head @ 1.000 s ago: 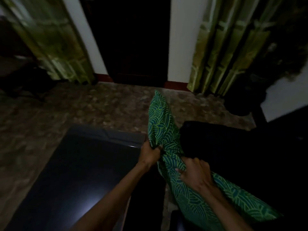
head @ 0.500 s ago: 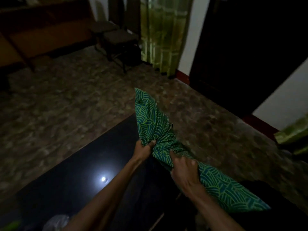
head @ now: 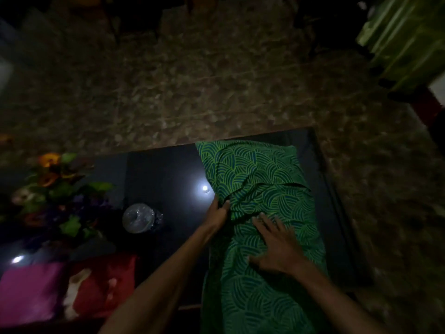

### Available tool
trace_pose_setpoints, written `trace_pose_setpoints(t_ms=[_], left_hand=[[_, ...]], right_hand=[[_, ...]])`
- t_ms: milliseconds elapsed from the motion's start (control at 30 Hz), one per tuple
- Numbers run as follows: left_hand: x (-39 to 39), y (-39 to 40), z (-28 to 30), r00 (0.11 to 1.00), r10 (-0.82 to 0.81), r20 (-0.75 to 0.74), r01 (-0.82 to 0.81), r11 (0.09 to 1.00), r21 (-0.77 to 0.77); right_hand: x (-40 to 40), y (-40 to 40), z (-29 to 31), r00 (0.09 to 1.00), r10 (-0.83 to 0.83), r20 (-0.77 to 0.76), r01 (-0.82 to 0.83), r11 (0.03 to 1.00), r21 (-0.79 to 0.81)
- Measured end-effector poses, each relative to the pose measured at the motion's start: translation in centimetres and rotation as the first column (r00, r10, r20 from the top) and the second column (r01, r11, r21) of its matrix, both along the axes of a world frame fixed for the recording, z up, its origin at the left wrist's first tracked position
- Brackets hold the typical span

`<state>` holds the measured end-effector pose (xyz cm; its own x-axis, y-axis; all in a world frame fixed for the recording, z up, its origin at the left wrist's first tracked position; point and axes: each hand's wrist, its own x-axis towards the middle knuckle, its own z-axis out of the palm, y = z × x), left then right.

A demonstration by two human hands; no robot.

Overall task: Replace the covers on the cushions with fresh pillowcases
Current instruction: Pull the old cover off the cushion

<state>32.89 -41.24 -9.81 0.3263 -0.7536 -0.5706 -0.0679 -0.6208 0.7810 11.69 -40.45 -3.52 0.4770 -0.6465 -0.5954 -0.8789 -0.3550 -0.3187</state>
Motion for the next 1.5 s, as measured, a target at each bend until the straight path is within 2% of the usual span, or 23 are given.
trace_pose_setpoints(t_ms=[100, 267, 433, 500, 633, 733, 933, 1100, 1400, 1500], left_hand=[[1.4, 1.7, -2.3, 0.999, -0.034, -0.013, 0.034, 0.999, -0.006], [1.0, 4.7, -7.7, 0.948, -0.19, 0.256, 0.218, 0.972, -0.085], [-2.0, 6.5, -11.7, 0.877, -0.044, 0.478, 0.157, 0.967, -0.199], [-2.5, 6.7, -12.4, 0.856, -0.008, 0.517, 0.148, 0.962, -0.23], [-2.7, 6.8, -13.7, 0.86, 0.018, 0.509, 0.144, 0.95, -0.277], [-2.8, 7.0, -13.9, 0.851, 0.023, 0.524, 0.163, 0.938, -0.307], [-4.5, 11.2, -11.2, 0.853, -0.025, 0.522, 0.199, 0.94, -0.279], [-6.3, 15.7, -10.6, 0.849, -0.079, 0.523, 0.235, 0.942, -0.239], [-7.6, 20.5, -10.8, 0.838, -0.109, 0.535, 0.267, 0.936, -0.228], [-6.1, 20.2, -9.6, 0.781, -0.056, 0.622, 0.271, 0.928, -0.256]], right_hand=[[0.2, -0.3, -4.3, 1.0, 0.027, -0.008, -0.027, 0.999, -0.039], [2.3, 1.4, -9.7, 0.994, 0.016, 0.105, 0.019, 0.946, -0.323], [2.1, 2.4, -13.5, 0.987, 0.044, 0.153, 0.051, 0.823, -0.566], [1.9, 2.3, -14.1, 0.98, 0.054, 0.192, 0.078, 0.782, -0.618], [1.6, 2.5, -15.6, 0.962, 0.053, 0.267, 0.14, 0.745, -0.653], [1.4, 2.7, -16.2, 0.963, 0.045, 0.266, 0.151, 0.73, -0.667], [0.0, 5.1, -14.7, 0.971, 0.068, 0.231, 0.088, 0.793, -0.603], [-2.0, 8.3, -14.1, 0.953, 0.121, 0.279, 0.056, 0.832, -0.551], [-3.3, 10.9, -14.1, 0.926, 0.147, 0.347, 0.075, 0.831, -0.551], [-3.3, 10.5, -13.3, 0.904, 0.133, 0.405, 0.128, 0.822, -0.555]])
